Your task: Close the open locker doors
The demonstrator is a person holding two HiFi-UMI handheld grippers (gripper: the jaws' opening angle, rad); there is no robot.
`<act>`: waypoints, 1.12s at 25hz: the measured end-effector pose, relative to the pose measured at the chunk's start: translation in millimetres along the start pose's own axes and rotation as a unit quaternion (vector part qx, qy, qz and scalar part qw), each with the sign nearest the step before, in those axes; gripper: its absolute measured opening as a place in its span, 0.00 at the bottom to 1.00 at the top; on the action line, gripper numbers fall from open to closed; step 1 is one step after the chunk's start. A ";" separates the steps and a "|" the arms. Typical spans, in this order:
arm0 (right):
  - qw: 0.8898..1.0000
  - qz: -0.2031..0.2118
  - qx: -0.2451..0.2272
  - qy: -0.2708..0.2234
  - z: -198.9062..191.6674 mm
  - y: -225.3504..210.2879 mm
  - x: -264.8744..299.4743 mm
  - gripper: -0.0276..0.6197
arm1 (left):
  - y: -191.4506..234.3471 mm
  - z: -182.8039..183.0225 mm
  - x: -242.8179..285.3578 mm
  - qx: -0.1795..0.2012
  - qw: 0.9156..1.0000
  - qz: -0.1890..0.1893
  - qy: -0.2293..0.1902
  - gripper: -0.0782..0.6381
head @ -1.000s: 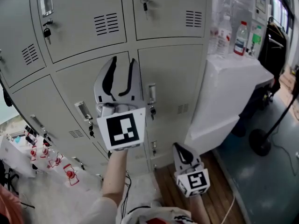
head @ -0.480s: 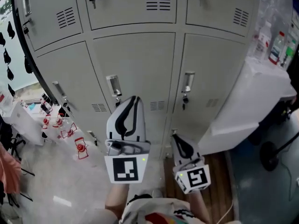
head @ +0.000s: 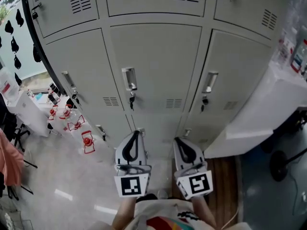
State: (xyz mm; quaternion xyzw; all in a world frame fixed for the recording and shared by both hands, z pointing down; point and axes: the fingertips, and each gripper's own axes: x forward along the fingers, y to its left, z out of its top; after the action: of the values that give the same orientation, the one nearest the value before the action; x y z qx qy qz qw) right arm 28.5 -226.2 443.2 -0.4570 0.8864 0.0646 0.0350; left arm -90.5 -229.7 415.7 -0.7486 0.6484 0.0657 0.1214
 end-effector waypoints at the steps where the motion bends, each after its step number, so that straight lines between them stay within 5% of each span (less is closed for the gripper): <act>1: 1.000 -0.001 0.004 0.000 -1.4 0.7 0.8 0.05 | 2.4 -10.8 -2.4 -0.004 1.000 0.006 0.010 0.12; 6: 1.000 -0.003 0.010 0.019 -14.2 -0.1 1.9 0.05 | 5.1 -38.3 -7.3 -0.017 0.999 0.016 0.038 0.12; 28: 0.999 0.022 0.025 0.009 -19.0 9.1 -3.3 0.05 | 4.8 -32.0 -17.6 -0.005 0.999 0.026 0.042 0.12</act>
State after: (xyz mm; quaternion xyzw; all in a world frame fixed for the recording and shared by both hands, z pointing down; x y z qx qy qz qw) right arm 22.9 -221.0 463.1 -0.4371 0.8978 0.0390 0.0365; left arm -99.7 -222.1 450.6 -0.7344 0.6716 0.0409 0.0889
